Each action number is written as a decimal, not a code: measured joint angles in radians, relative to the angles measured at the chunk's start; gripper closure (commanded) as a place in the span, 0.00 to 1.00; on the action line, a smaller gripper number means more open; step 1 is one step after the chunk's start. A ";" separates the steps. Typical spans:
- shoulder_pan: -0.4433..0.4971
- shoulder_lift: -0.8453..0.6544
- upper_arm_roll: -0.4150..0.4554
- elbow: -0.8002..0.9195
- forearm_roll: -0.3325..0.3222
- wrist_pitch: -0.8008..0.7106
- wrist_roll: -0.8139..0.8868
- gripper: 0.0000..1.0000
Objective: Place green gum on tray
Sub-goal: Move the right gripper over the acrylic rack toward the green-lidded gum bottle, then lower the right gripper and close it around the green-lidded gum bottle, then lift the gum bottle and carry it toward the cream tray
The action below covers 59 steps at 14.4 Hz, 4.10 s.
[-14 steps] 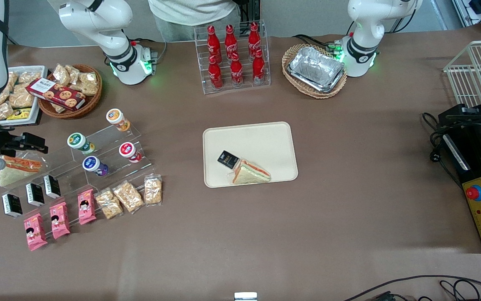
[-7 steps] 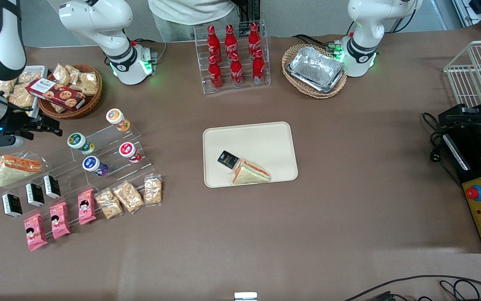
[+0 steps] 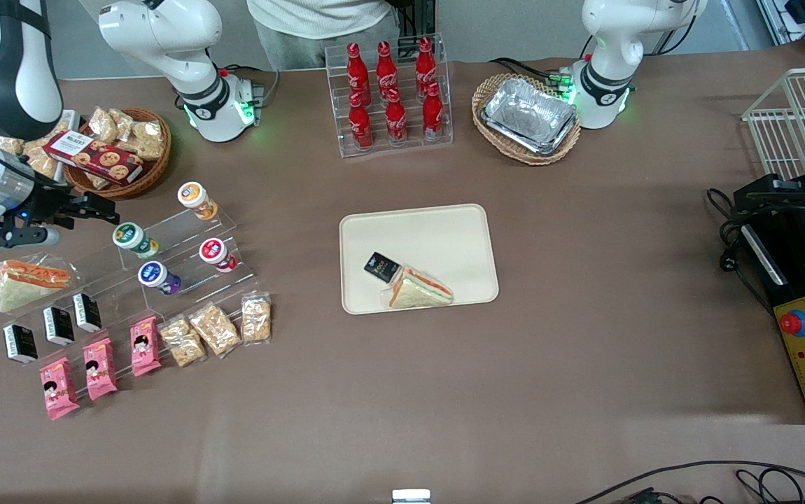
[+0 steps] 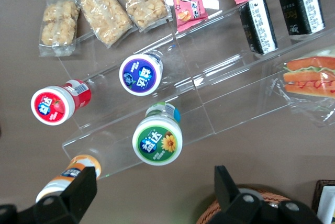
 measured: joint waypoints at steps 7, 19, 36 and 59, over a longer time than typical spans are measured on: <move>0.003 -0.043 0.005 -0.172 0.000 0.186 0.037 0.02; 0.003 0.000 0.005 -0.251 0.000 0.320 0.049 0.27; 0.016 -0.012 0.021 0.043 -0.007 -0.049 0.044 0.91; 0.173 0.251 0.591 -0.030 0.110 0.409 1.001 0.92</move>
